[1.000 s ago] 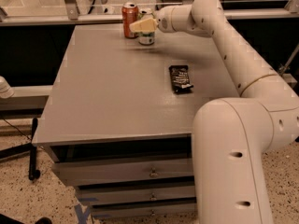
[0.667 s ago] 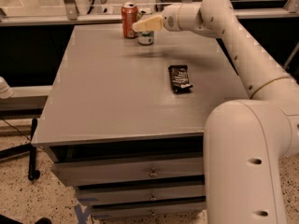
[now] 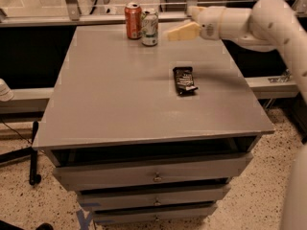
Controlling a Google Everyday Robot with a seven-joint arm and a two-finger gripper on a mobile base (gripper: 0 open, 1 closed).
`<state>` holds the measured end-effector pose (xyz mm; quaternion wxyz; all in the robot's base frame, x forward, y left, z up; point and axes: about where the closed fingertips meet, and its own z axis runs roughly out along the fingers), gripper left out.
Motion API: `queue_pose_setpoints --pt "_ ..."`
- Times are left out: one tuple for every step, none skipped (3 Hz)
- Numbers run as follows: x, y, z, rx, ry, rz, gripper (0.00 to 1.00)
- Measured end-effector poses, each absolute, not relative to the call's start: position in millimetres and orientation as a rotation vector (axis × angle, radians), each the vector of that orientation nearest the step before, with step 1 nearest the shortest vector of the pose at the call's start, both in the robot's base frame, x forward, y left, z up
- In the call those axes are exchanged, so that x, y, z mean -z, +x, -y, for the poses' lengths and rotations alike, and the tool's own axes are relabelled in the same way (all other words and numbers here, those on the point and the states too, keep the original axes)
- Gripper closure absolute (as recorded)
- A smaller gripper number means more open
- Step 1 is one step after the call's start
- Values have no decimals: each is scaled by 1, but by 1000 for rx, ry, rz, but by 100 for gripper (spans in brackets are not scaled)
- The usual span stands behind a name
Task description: Move 7up can near coke can
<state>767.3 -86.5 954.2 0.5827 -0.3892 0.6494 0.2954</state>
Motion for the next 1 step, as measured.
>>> queue_pose_setpoints --pt "-944 752 133 -638 -884 -1529 0"
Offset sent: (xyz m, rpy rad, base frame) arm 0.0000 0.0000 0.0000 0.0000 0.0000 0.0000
